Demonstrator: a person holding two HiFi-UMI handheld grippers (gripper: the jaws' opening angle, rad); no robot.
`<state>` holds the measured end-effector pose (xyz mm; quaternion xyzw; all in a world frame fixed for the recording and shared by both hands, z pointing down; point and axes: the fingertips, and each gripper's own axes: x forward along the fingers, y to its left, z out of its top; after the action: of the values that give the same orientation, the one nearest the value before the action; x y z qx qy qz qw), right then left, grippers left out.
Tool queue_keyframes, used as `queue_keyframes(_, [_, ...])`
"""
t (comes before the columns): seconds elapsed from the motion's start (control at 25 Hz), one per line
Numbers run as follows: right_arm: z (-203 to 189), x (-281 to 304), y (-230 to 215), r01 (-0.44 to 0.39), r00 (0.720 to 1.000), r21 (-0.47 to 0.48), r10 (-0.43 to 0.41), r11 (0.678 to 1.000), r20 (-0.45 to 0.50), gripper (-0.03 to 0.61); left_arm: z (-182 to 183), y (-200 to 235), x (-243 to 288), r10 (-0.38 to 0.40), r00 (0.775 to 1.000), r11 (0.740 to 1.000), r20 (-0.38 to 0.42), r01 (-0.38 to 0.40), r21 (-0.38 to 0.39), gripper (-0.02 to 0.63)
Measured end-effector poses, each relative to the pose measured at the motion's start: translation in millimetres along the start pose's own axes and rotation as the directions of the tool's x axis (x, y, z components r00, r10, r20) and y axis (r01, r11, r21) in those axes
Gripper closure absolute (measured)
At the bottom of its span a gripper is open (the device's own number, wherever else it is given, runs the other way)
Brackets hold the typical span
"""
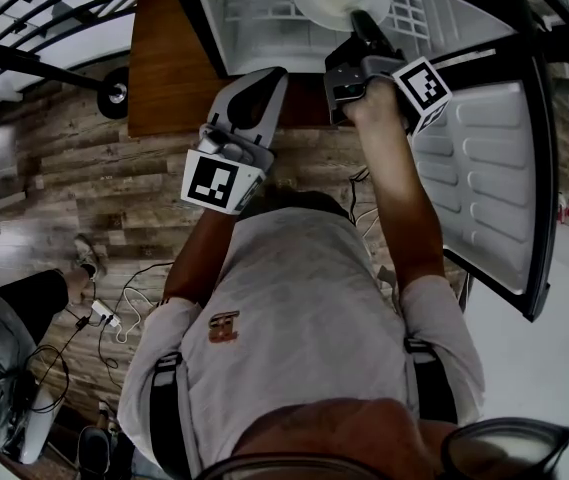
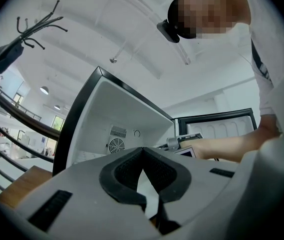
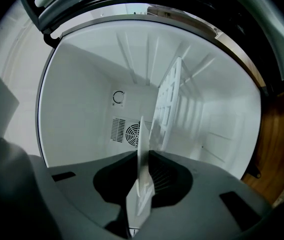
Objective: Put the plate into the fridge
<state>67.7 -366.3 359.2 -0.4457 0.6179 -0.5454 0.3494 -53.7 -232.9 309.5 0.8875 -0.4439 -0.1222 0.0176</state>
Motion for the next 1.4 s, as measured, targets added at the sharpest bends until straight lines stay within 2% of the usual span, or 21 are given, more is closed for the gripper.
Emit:
queue_keyframes(0.36, [-6, 3, 15, -0.047, 0.996, -0.106, 0.039, 0.993, -0.077, 0.524, -10, 0, 9, -0.01, 1.0, 1.0, -0.023, 0.01, -0.006, 0.595])
queue_keyframes(0.76, [-28, -1, 22, -0.084, 0.975, -0.242, 0.029, 0.967, -0.222, 0.436, -9, 0, 3, -0.015, 1.0, 1.0, -0.023, 0.014, -0.015, 0.595])
queue_keyframes(1.0, [-48, 0, 22, -0.135, 0.94, -0.344, 0.01, 0.929, -0.341, 0.384, -9, 4, 3, -0.012, 1.0, 1.0, -0.027, 0.011, -0.023, 0.595])
queue_keyframes(1.4, [-63, 1, 21, -0.214, 0.905, -0.469, -0.007, 0.857, -0.426, 0.37, -8, 9, 5, -0.017, 0.999, 1.0, -0.035, 0.016, -0.023, 0.595])
